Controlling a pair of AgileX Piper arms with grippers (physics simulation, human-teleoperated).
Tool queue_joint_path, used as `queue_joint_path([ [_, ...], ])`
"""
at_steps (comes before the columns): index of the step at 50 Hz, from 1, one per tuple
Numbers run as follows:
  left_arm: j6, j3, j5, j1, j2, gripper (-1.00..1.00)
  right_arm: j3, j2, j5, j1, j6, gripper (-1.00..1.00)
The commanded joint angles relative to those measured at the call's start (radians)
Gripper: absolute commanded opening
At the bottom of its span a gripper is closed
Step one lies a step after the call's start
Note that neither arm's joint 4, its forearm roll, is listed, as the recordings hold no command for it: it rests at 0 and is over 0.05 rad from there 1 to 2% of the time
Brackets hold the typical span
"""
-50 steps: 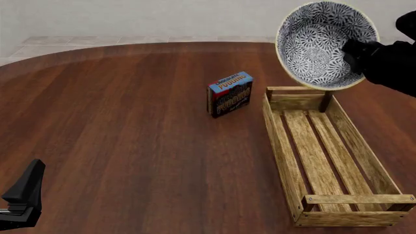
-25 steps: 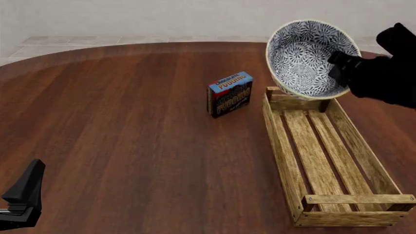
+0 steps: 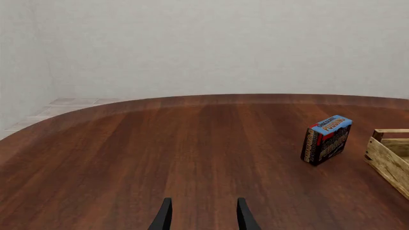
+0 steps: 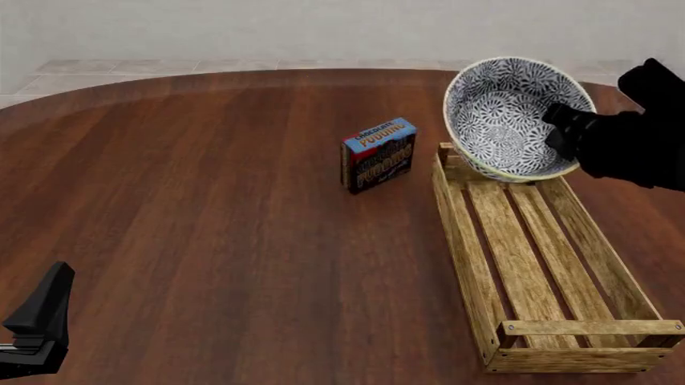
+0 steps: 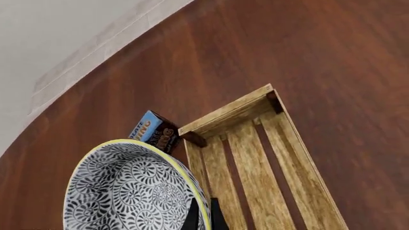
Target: Pick up the bowl on the left and put it in the tray.
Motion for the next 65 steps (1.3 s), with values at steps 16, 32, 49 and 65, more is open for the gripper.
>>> queue_joint_path([
  [16, 0.0, 0.0, 0.0, 0.0, 0.0, 1.0, 0.057, 0.015, 0.026, -0.045, -0.045, -1.0],
  [32, 0.0, 0.0, 0.0, 0.0, 0.0, 1.0, 0.12, 0.025, -0.02, -0.06, -0.035, -1.0],
  [49, 0.0, 0.0, 0.0, 0.0, 0.0, 1.0, 0.177, 0.048, -0.08, -0.076, -0.004, -1.0],
  [65, 0.0, 0.0, 0.0, 0.0, 0.0, 1.0, 0.221, 0.047, -0.117, -0.085, 0.01, -1.0],
])
